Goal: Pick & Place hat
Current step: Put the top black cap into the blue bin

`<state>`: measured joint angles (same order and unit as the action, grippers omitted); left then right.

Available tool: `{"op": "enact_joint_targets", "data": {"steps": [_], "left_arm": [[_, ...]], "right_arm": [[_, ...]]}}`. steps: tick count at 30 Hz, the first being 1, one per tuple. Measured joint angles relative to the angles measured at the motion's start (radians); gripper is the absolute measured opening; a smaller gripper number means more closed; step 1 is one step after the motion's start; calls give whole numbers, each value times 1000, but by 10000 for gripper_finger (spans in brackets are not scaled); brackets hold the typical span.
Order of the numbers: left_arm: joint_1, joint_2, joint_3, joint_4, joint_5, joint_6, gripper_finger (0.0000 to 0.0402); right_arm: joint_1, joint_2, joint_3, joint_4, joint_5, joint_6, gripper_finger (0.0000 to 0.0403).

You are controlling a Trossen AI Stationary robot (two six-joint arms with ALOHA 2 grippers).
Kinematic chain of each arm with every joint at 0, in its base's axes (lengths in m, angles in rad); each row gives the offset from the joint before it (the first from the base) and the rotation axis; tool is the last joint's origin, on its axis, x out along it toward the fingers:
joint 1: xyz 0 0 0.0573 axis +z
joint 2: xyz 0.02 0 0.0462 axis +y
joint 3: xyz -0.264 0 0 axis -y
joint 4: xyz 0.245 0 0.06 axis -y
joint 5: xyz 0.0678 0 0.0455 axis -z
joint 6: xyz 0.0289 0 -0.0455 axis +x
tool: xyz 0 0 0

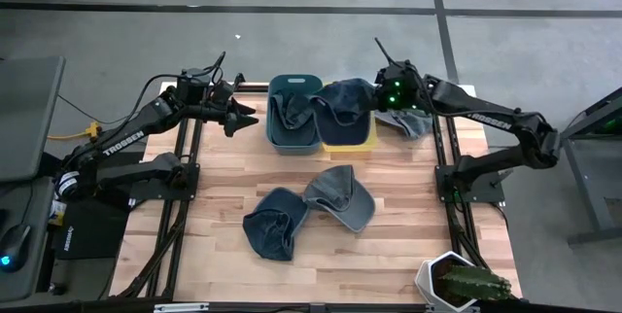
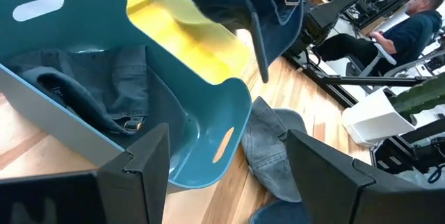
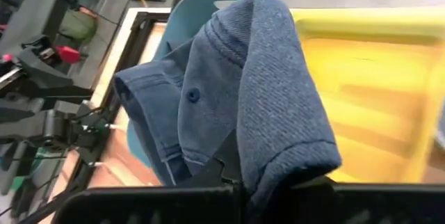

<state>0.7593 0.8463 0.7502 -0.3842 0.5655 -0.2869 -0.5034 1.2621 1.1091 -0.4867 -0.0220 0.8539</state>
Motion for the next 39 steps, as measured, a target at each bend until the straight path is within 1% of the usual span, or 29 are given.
{"op": "enact_joint_targets", "data": {"steps": [3, 9, 13, 15, 17, 19, 22, 28, 33, 37, 39], "left_arm": [[0, 0, 0, 0, -11, 2, 232], [0, 0, 0, 1, -26, 2, 232], [0, 0, 0, 44, -26, -19, 232], [0, 0, 0, 70, -39, -59, 232], [0, 0, 0, 102, -80, -104, 232], [0, 0, 0, 131, -126, -114, 232], [0, 0, 0, 186, -155, -171, 232], [0, 13, 0, 274, -156, -306, 232], [0, 84, 0, 385, -152, -473, 232], [0, 134, 1, 518, -145, -550, 234], [0, 159, 1, 579, -130, -587, 243]], "right_arm": [[0, 24, 0, 44, -19, 0, 3], [0, 35, 0, 65, -27, -9, 3], [0, 35, 0, 102, -31, -21, 3], [0, 35, 0, 117, -33, -23, 3], [0, 35, 0, 133, -34, -27, 3], [0, 35, 0, 161, -36, -35, 3], [0, 35, 0, 201, -37, -52, 3], [0, 42, 0, 278, -12, -116, 3], [-1, 80, 0, 378, -56, -148, 3], [-2, 122, 0, 399, -85, -166, 3], [-2, 138, 0, 410, -102, -180, 3]]}}
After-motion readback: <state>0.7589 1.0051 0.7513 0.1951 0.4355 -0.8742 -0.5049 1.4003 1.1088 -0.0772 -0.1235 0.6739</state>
